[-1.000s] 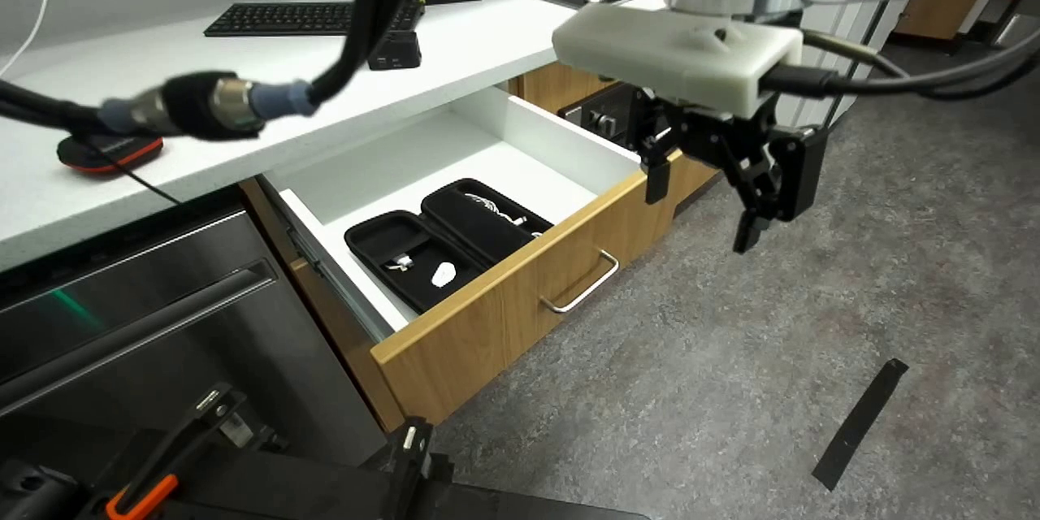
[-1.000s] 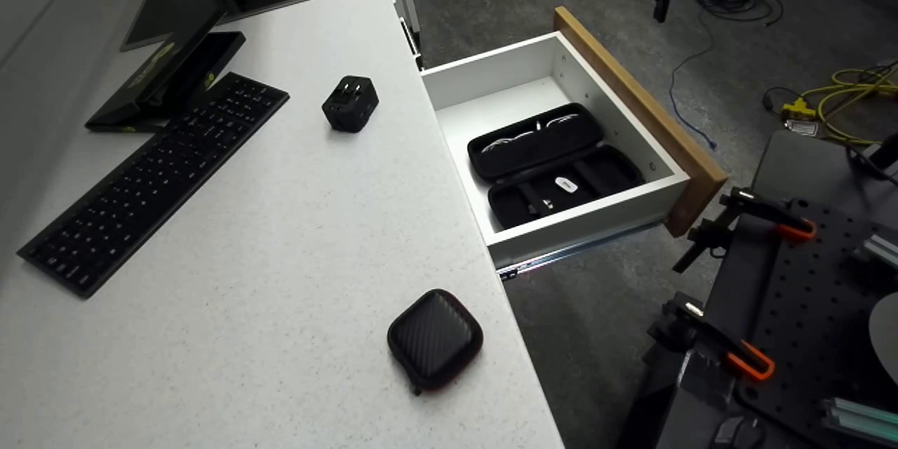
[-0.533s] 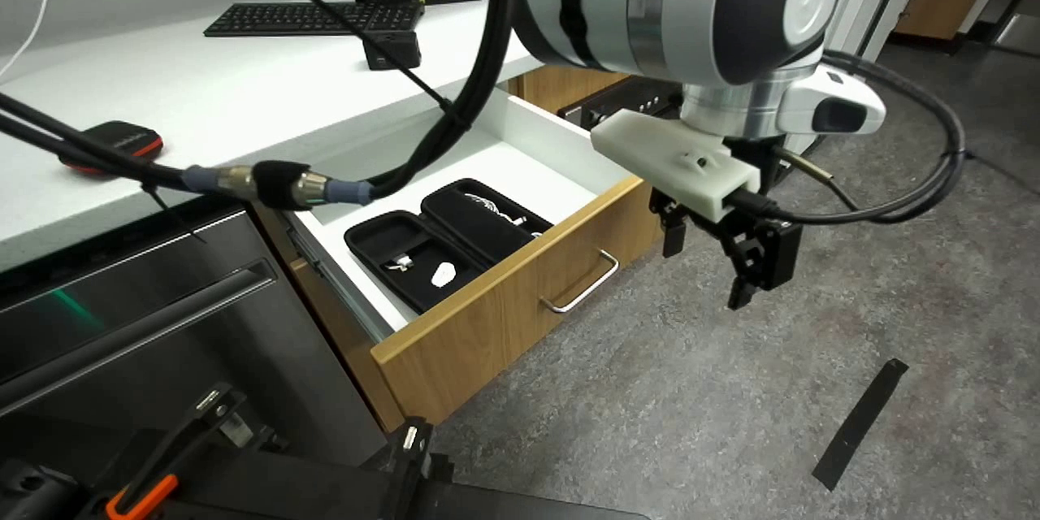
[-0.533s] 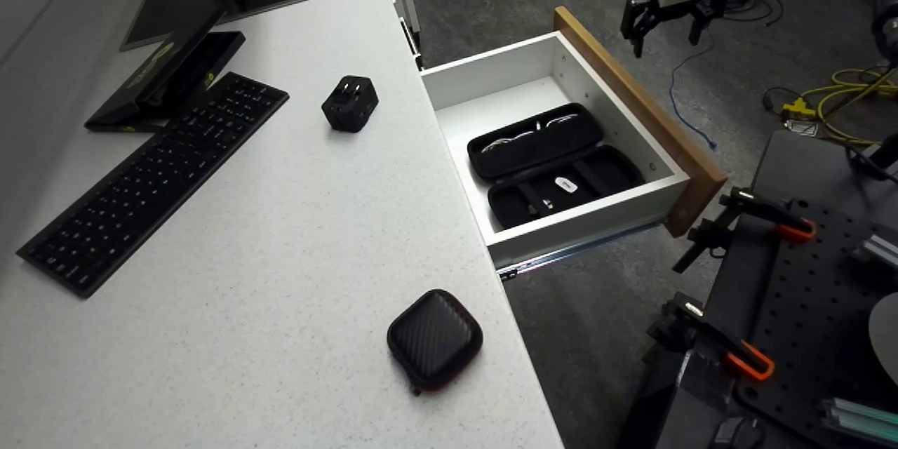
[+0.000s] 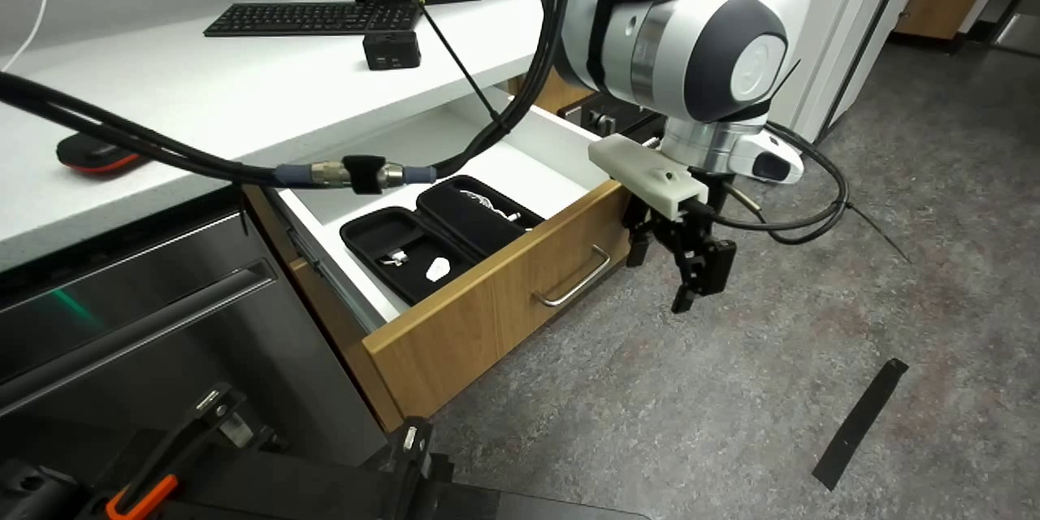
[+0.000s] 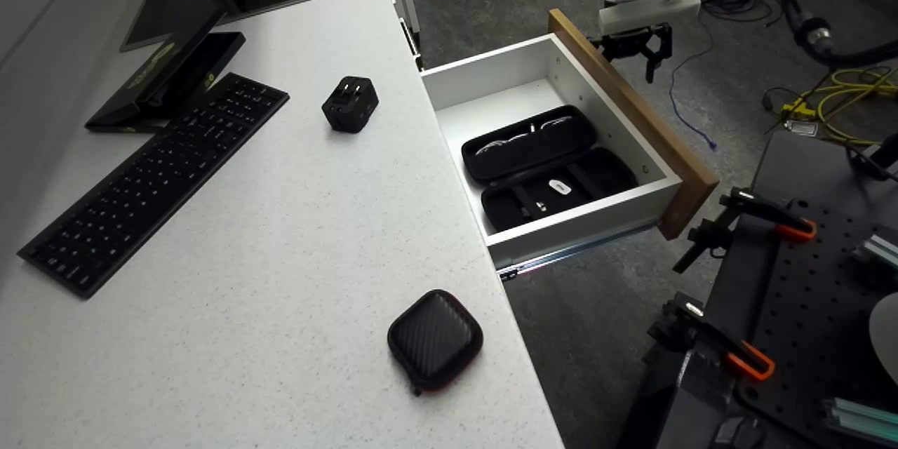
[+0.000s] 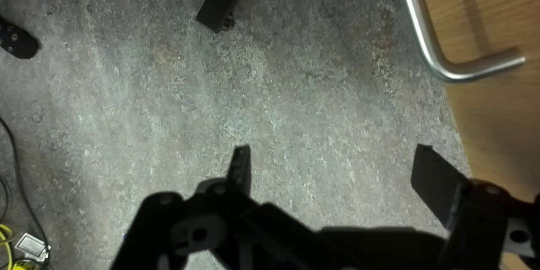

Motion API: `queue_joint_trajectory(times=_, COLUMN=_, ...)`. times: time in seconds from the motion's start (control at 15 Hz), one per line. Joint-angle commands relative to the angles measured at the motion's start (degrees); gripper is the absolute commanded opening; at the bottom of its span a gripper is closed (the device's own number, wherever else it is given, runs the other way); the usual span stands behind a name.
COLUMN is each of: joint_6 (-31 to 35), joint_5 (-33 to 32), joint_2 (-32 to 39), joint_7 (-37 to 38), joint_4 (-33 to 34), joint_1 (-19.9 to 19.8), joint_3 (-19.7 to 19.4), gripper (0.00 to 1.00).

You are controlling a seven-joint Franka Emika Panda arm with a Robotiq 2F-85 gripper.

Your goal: Close the drawer

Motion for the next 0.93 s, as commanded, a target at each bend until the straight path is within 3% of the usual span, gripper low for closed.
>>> queue_joint_trajectory(times=0.0, joint_6=-9.1, joint_5=3.1, joint_2=4.2, joint_7=-1.4, joint_4=8.9, joint_1=0.3, joint_3=2.0, gripper=1.00)
queue_joint_trajectory(times=0.6, joint_6=-18.1, joint_5=3.1, joint_2=4.8, joint_7=-1.7, joint_4=15.3, joint_1=5.1, joint_3=6.3, gripper=1.00)
queue_joint_trajectory(times=0.67, joint_6=-15.0, joint_5=1.7, joint_2=4.1, joint_7=-1.0, joint_4=12.8, joint_1=5.6, joint_3=4.5, gripper=1.00)
queue_joint_trajectory(times=0.87, joint_6=-15.1, joint_5=1.6, joint_2=4.2, joint_7=-0.8, joint_4=12.9, joint_1=6.4, joint_3=4.3, gripper=1.00)
